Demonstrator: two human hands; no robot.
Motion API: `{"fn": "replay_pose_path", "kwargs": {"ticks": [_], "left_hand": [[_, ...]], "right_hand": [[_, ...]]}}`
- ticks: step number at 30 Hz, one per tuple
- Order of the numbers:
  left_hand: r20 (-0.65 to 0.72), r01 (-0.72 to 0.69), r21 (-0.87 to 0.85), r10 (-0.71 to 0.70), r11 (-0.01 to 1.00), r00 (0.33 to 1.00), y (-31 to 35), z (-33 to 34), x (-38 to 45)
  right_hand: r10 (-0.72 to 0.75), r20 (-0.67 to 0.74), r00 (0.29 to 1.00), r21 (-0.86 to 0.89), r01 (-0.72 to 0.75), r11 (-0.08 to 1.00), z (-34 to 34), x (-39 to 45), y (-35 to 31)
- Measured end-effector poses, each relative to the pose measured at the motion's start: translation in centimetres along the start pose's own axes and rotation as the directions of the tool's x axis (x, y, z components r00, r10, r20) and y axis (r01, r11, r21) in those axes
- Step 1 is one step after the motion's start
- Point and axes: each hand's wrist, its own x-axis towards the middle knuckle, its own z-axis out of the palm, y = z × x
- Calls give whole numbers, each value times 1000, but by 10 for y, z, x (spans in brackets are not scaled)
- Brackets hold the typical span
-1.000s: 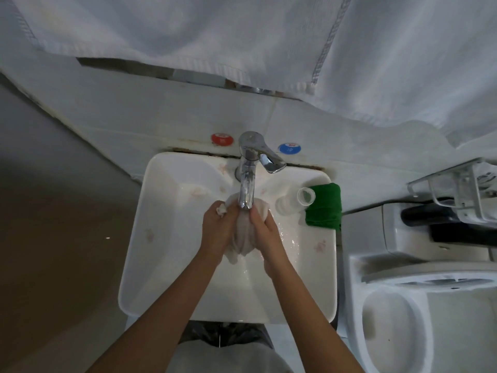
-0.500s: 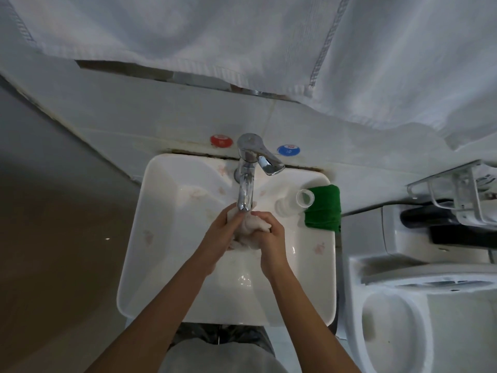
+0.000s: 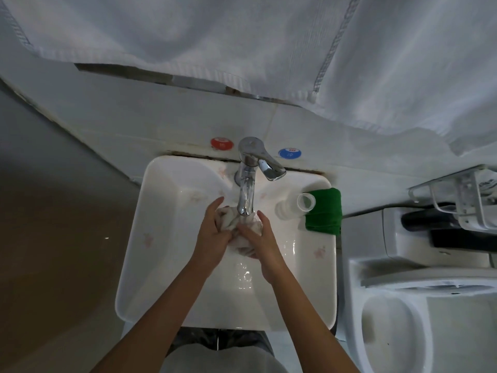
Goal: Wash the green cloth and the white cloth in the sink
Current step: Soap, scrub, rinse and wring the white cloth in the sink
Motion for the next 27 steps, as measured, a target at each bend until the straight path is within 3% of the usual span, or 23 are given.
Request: {"fn": "replay_pose_path", "kwargs": {"ticks": [2,7,12,15,20,23,27], "left_hand": [[-20,5,31,-5,999,1000,0,-1,0],[-24,138,-39,-139,990,990,-6,0,-3],[163,248,-74,-234,966,959,-7,-4,-4],[153,301,-135,-280,944,948,-4,-2,-5],[-76,136,-95,-143,986,987,-1,10,-4],[-90,84,3,-83,996,992,-4,14,-6],[-49,111,-44,-113,993,992,-11,20,-4]], "right_hand": [[-42,21,999,28,41,999,0,0,1],[-165,-153,974,103,182,978,4,-1,7],[-96,-194,976,272,147,951,3,-1,9],[-102,-201,974,287,159,945,2,1,9],[-121,-98,988,172,136,976,12,2,9],[-85,-206,975,46,96,994,20,3,12],[-64,-288,955,114,100,988,26,6,7]]}}
